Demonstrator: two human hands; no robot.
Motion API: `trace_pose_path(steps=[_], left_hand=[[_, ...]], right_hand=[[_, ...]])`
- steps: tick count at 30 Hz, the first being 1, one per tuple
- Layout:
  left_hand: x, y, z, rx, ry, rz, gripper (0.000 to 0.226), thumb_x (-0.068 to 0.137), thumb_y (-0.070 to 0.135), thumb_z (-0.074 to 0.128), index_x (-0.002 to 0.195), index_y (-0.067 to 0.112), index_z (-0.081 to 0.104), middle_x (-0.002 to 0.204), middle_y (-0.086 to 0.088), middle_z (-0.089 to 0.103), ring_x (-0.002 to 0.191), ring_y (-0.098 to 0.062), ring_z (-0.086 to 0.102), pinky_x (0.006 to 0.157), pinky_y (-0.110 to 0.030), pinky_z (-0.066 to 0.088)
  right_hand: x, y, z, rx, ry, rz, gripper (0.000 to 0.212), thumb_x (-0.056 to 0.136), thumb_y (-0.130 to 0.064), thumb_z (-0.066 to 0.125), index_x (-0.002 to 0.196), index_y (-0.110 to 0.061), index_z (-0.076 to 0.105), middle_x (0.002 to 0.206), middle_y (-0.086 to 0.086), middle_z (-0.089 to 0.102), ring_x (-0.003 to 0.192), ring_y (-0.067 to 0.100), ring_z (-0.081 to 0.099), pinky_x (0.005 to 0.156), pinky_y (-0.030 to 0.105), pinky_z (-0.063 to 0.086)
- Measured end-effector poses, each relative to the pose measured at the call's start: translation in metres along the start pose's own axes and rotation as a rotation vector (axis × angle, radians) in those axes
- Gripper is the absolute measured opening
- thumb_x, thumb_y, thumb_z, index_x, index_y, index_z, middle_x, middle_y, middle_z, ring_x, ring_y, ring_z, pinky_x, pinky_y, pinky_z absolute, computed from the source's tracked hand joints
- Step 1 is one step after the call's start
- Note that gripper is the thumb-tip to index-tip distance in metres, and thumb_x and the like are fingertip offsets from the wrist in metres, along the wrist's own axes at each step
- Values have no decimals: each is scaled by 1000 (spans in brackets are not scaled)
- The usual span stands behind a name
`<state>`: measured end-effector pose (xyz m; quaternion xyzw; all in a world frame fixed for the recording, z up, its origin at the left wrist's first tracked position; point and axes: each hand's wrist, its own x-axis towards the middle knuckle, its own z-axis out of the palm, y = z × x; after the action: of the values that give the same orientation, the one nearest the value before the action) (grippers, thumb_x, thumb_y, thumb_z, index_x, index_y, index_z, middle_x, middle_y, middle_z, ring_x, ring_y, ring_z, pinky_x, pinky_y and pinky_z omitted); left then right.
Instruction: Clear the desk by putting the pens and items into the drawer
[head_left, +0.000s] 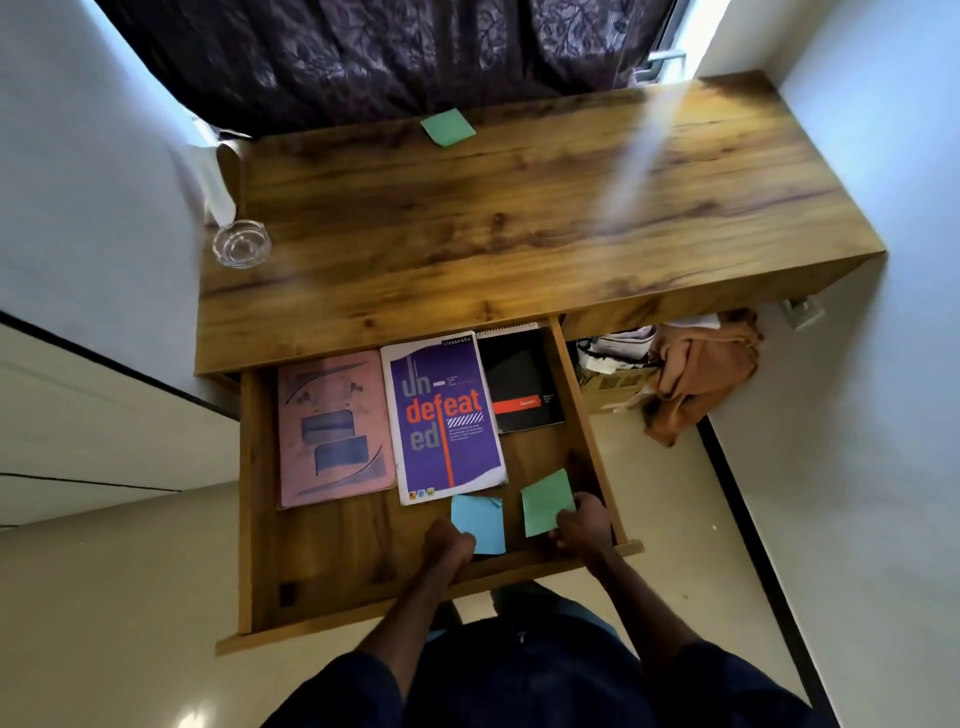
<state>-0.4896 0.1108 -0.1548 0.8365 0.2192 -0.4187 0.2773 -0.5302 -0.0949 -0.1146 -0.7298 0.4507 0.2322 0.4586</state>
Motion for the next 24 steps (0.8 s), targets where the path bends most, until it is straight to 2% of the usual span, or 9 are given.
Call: trace_pose_path(steps=[3,7,11,14,16,17,19,21,24], left_hand=[[7,-3,-3,138,-16,55,40,95,24,69,129,9,53,128,-10,63,115,-21,63,85,-24,54],[9,-12,-5,273,-24,123,50,95,27,69,136,10,48,137,-9,57,124,-22,58,97,-26,51],[5,-21,-3,422,69,317,50,101,29,60,143,13,41,147,-8,49,134,-21,49,111,-30,43],[0,-23,-1,587,126,538,54,104,29,54,151,15,33,156,-8,37,140,-21,40,116,-31,36],[4,-22,-1,642,45,700,61,100,29,60,153,22,33,160,-9,28,145,-26,33,117,-36,35],[8,-22,0,634,-11,713,61,100,33,59,154,24,33,163,-9,23,148,-29,27,119,-40,31],[12,-22,-1,393,-68,632,61,101,43,53,155,26,31,163,-6,24,149,-30,26,120,-44,30],[16,-24,-1,167,-33,546,68,100,48,53,157,24,24,159,-2,30,143,-25,35,116,-42,39],[13,-26,-5,135,-76,519,72,100,48,54,158,23,19,159,-1,28,142,-23,35,113,-38,39]], right_hand=[[1,-5,4,-120,19,13,26,94,-10,61,118,-1,57,109,14,69,86,27,73,71,40,63],[-10,-10,11,-350,130,3,30,94,-15,63,119,-2,54,116,11,63,105,29,66,83,37,58],[-23,-12,25,-722,219,-125,51,91,-33,68,132,-10,49,133,11,48,97,17,57,68,24,47],[-27,-8,34,-836,154,-217,62,89,-42,68,138,-12,44,142,13,41,121,24,47,93,31,49],[-29,-8,40,-864,41,-247,72,91,-45,65,147,-12,34,157,20,23,142,35,30,111,43,40],[-29,-7,42,-877,-16,-241,73,94,-45,61,151,-12,29,160,23,14,146,39,21,116,48,34],[-28,-2,47,-917,-71,-233,66,100,-47,48,154,-16,24,162,25,4,149,43,11,119,54,25],[-27,5,51,-930,-80,-220,57,104,-49,36,153,-21,26,162,25,2,150,43,10,120,57,20],[-24,13,55,-942,-101,-207,54,104,-51,28,152,-26,27,162,26,2,149,43,14,120,58,19]])
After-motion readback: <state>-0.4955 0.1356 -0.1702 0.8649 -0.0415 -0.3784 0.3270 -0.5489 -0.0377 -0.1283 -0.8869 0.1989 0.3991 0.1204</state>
